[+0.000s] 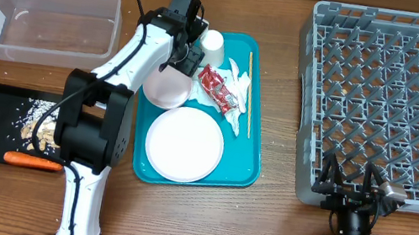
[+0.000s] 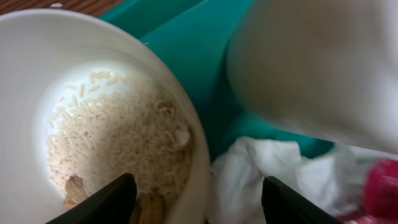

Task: Sort waste into correct bins and load items into the dishwasher rack
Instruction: 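Grasp the second white bowl with scraps using the left gripper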

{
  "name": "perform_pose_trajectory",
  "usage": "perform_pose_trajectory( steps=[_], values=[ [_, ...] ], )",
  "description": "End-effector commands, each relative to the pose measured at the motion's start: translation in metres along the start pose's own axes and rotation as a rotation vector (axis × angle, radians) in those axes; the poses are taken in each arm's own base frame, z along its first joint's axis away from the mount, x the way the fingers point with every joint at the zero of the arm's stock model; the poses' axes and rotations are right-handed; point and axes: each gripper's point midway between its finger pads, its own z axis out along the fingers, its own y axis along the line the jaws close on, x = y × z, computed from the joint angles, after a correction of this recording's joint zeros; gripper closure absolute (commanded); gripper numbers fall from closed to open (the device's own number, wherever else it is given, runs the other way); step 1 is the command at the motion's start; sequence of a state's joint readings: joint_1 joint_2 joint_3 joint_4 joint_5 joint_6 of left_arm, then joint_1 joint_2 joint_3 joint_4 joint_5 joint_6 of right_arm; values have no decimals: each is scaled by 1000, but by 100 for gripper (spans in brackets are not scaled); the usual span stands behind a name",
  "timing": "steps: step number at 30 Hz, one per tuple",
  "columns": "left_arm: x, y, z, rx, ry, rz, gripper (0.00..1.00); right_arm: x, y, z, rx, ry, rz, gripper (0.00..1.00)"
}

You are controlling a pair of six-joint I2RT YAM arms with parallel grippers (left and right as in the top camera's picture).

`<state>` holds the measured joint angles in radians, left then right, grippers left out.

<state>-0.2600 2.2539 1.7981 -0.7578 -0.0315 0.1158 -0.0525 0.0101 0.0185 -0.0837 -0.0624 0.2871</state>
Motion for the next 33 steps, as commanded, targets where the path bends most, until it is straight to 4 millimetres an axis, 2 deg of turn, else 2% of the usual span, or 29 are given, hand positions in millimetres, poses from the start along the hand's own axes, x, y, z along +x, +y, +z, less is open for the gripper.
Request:
perform_pose_trajectory(
  steps=[1, 7, 11, 20, 27, 30, 33],
  values=[
    [-2, 16, 8, -61, 4, 7, 35, 1, -4, 0, 18, -7, -3, 0],
    [-9, 17, 4, -61, -21, 5, 40, 1, -4, 0, 18, -7, -3, 0],
    [-17, 14, -2, -60, -39, 7, 47, 1, -4, 0, 18, -7, -3, 0],
    [-21, 13, -5, -60, -48, 10, 48, 1, -4, 0, 18, -7, -3, 0],
    [-19, 13, -5, -60, -40, 10, 69, 1, -4, 0, 18, -7, -3, 0],
    [-19, 13, -5, -59, -39, 10, 72, 1, -4, 0, 18, -7, -3, 0],
    [-24, 7, -10, -56, -49, 20, 86, 1, -4, 0, 18, -7, -3, 0]
  ],
)
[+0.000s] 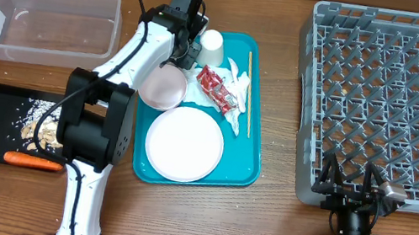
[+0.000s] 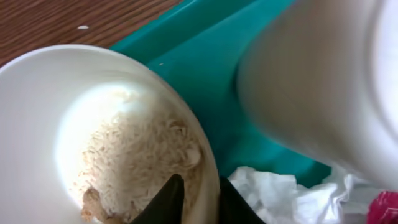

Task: Sort waste into correct bins and load items into the dishwasher rack
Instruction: 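Grasp the second white bowl with scraps using the left gripper, then tip the second bowl over the black tray to empty the scraps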

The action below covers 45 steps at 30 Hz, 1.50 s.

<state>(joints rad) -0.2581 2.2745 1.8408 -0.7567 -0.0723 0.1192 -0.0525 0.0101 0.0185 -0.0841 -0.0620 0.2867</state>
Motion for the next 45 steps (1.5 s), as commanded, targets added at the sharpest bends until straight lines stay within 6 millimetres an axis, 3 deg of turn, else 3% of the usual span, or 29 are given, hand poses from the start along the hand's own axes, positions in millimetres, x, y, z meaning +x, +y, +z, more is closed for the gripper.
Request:
perform_pose_trajectory(
  steps=[1, 7, 10, 16, 21, 26, 32, 34, 40, 45],
  values=[
    [-17, -4, -13, -11, -37, 23, 87, 1, -4, 0, 17, -7, -3, 0],
    [-46, -6, -43, -11, -99, 1, 96, 1, -4, 0, 17, -7, -3, 0],
    [-59, -3, -61, -13, -127, -14, 96, 1, -4, 0, 17, -7, -3, 0],
    [-77, 5, -118, -12, -156, -81, 96, 1, -4, 0, 17, -7, -3, 0],
    [-77, 11, -184, -3, -180, -213, 96, 1, -4, 0, 17, -7, -3, 0],
    [-51, 36, -246, -9, -176, -419, 96, 1, -4, 0, 17, -7, -3, 0],
    [11, 110, -296, 2, -124, -733, 96, 1, -4, 0, 17, -7, -3, 0],
    [28, 131, -304, 26, -117, -803, 96, 1, -4, 0, 17, -7, -3, 0],
    [46, 172, -318, 252, -173, -920, 96, 1, -4, 0, 17, -7, -3, 0],
    [76, 214, -317, 269, -178, -1055, 96, 1, -4, 0, 17, -7, -3, 0]
  ],
)
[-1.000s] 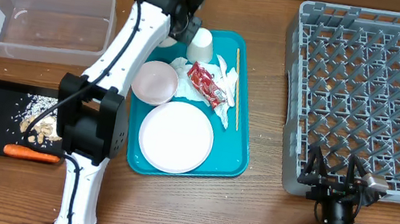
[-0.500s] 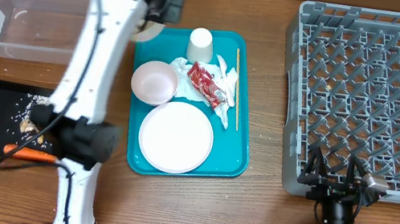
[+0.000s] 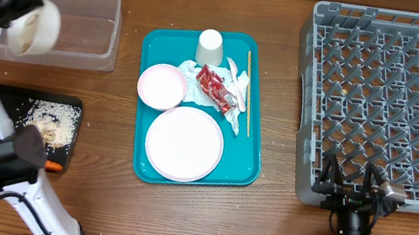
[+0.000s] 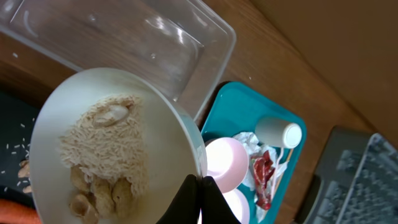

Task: Sort waste into correct bins and load items into the dishwasher rack
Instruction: 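Tip the second bowl over the black tray to empty the scraps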

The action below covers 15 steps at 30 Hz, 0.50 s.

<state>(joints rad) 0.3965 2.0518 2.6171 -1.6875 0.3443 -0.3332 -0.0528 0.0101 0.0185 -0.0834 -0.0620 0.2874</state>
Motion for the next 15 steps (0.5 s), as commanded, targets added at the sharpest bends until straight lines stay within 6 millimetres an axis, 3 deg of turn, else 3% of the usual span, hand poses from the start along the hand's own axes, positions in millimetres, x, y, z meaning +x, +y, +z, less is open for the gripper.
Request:
perform_pose_trajectory(
  steps=[1, 5, 10, 15],
  values=[
    [-2, 11, -14, 108, 17, -56, 96, 1, -4, 0, 17, -6, -4, 0],
    [-2, 44, -5, 94, 63, -149, 96, 1, -4, 0, 17, -6, -4, 0],
    [13, 98, 22, 40, 178, -311, 96, 1, -4, 0, 17, -6, -3, 0],
    [19, 137, 36, 54, 218, -437, 96, 1, -4, 0, 17, -6, -4, 0]
  ],
)
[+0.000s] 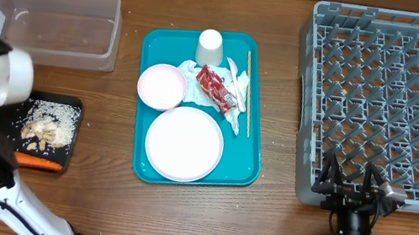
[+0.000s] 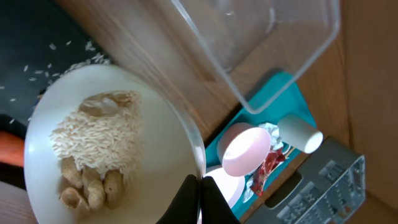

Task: Sort waste into correct bins and load items into the dishwasher rack
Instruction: 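Tip the second bowl over the black tray to empty the scraps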

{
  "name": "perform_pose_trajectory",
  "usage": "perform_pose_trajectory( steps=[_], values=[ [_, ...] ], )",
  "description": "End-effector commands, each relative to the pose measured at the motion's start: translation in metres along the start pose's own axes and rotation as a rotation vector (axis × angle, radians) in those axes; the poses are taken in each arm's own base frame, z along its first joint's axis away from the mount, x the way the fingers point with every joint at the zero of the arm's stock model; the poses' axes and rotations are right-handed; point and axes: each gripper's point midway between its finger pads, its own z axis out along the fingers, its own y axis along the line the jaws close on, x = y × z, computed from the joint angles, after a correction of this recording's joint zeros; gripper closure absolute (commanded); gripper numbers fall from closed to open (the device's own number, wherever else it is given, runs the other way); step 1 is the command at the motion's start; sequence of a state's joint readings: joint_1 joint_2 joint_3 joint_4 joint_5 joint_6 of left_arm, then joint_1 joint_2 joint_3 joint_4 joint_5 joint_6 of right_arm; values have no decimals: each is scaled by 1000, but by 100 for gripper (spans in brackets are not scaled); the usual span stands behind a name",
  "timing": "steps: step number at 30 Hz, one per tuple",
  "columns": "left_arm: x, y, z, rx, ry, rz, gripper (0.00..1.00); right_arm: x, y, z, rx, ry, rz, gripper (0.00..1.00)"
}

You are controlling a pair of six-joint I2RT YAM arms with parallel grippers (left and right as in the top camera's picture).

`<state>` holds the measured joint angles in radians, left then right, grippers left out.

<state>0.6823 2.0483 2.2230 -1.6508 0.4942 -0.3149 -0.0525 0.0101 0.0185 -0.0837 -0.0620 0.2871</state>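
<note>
My left gripper (image 2: 199,198) is shut on the rim of a white bowl (image 2: 93,155) that holds rice and peanuts. In the overhead view the bowl (image 1: 13,76) hangs tilted at the far left, over the back edge of the black tray, with the left gripper on it. The tray carries spilled rice, peanuts and a carrot (image 1: 36,162). A teal tray (image 1: 245,162) holds a pink bowl (image 1: 162,86), white plate (image 1: 184,143), cup (image 1: 210,47), red wrapper (image 1: 219,87), napkin and chopstick (image 1: 248,94). The right gripper (image 1: 349,185) rests open by the grey dish rack (image 1: 396,98).
A clear plastic bin (image 1: 50,23) stands behind the black tray at the back left. The dish rack fills the right side, its front edge just behind the right gripper. Bare wooden table (image 1: 93,200) lies in front of the trays.
The left gripper has moved with the bowl from above the clear bin's left part toward the front. It is now over the black tray's back edge. The right arm is unchanged.
My left gripper stood open over the bowl of rice on the teal tray, then shut on its rim. Later it held the bowl far left above the clear bin, leaving the pink bowl on the tray. Now the bowl hangs over the black tray.
</note>
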Motion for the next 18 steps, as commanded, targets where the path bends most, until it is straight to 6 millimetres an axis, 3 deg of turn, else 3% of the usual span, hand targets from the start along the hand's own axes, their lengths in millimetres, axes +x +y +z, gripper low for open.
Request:
perform_pose_trajectory(
  steps=[1, 9, 18],
  values=[
    [-4, 19, -1, 82, 21, -76, 96, 1, -4, 0, 17, -7, -3, 0],
    [-10, 60, 26, 281, 100, -239, 96, 1, -4, 0, 17, -7, -3, 0],
    [-8, 79, 38, 634, 136, -366, 96, 1, -4, 0, 17, -7, -3, 0]
  ],
)
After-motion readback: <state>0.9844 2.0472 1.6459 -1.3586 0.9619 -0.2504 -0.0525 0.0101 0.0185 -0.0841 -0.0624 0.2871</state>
